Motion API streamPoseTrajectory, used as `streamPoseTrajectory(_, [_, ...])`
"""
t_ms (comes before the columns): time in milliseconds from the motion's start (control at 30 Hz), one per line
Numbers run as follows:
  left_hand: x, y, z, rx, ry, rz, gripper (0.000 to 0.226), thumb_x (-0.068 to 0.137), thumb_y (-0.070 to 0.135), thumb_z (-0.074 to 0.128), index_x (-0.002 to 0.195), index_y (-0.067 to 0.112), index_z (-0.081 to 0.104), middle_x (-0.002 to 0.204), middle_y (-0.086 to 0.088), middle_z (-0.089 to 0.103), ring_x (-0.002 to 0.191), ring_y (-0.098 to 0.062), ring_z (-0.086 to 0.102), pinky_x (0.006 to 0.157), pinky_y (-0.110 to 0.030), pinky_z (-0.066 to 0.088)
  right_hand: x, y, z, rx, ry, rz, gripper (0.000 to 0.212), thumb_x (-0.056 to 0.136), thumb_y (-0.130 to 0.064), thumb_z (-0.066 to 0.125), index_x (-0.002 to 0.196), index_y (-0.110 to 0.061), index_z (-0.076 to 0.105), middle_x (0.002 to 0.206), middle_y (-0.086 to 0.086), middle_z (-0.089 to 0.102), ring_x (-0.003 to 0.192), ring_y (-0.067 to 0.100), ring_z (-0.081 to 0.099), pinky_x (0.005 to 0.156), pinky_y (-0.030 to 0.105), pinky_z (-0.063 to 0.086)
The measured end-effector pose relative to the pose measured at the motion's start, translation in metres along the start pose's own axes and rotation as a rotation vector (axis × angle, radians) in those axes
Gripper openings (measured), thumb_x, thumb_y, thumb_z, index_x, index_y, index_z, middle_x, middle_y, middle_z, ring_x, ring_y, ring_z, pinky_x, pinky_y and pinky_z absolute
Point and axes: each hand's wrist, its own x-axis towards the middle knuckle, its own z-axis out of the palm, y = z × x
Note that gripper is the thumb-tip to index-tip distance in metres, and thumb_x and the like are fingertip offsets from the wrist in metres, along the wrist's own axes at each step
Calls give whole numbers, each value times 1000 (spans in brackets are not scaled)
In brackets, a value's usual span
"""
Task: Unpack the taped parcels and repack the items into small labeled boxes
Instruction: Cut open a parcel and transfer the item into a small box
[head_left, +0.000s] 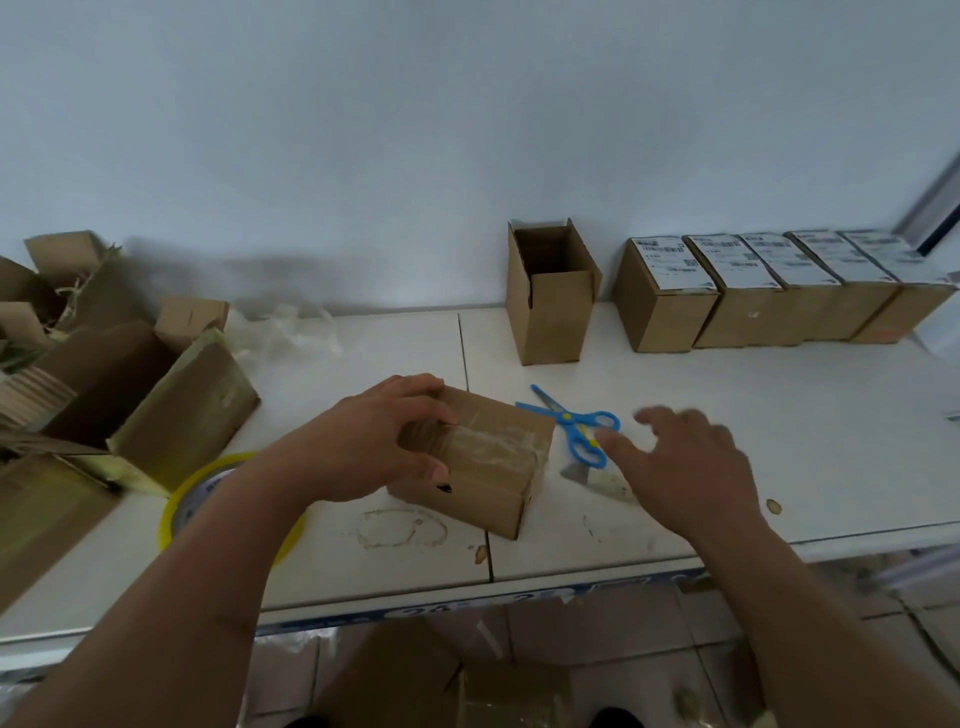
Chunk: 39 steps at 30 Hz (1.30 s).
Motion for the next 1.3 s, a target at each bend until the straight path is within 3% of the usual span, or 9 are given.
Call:
streamPoseTrajectory(100, [0,2,-1,-9,9,-18,52,80,48,74,128,44,51,149,28,21,128,-3,32,97,-21,31,-12,-37,-6,487,-48,-287,41,96,-52,47,132,-34,52,127,-16,49,115,2,45,94,24,39])
streamPoseTrajectory(200, [0,5,0,-43,64,6,43,78,38,78,114,40,55,136,28,36,114,-4,44,90,-21,40,-15,-59,6,552,-297,-374,34,101,-43,42,129,-30,56,116,-22,50,101,-6,49,87,10,38])
streamPoseTrajectory(367, [-6,-1,-1,64,298,134,23,78,16,76,81,20,53,124,15,56,125,-6,36,110,-18,26,-7,-60,12,654,-397,-214,40,99,-51,35,115,-28,64,99,-11,62,94,5,57,89,25,48])
streamPoseTrajectory(500, [-17,-17,-4,55,266,114,30,77,23,79,78,35,51,124,28,48,131,2,25,113,-36,27,-4,-65,18,568,-292,-298,22,90,-54,55,107,-41,62,94,-30,56,92,-6,55,72,10,39])
streamPoseTrajectory(600, [-28,-19,-7,-12,59,-13,42,66,58,80,96,42,54,133,37,29,138,6,2,117,-36,11,-1,-74,21,576,-222,-282,23,82,-58,65,91,-37,60,98,-19,57,93,1,57,70,16,43])
streamPoseTrajectory(700, [-36,-16,-9,-123,9,-90,59,60,82,64,102,42,58,145,29,29,140,5,8,120,-38,14,0,-84,28,462,-173,-280,39,73,-58,74,94,-32,54,100,-13,47,91,9,54,75,26,49])
streamPoseTrajectory(900, [-27,-18,11,29,174,-62,29,86,48,67,80,22,55,143,17,38,121,-9,37,102,-33,37,-1,-94,27,261,-99,-326,32,83,-51,67,98,-30,48,98,-9,47,87,9,52,79,30,49])
streamPoseTrajectory(1133, [-30,-23,12,28,257,-52,34,83,46,71,99,34,43,116,17,47,102,-10,40,83,-28,37,-2,-99,22,197,-72,-397,22,96,-49,50,103,-28,53,94,-10,59,89,9,56,83,33,52])
streamPoseTrajectory(1300, [-28,-20,15,60,284,-61,45,85,44,70,121,32,46,123,17,46,107,-9,42,82,-26,34,-4,-106,19,37,-5,-412,20,104,-40,34,104,-24,47,92,-4,61,83,12,59,81,32,53])
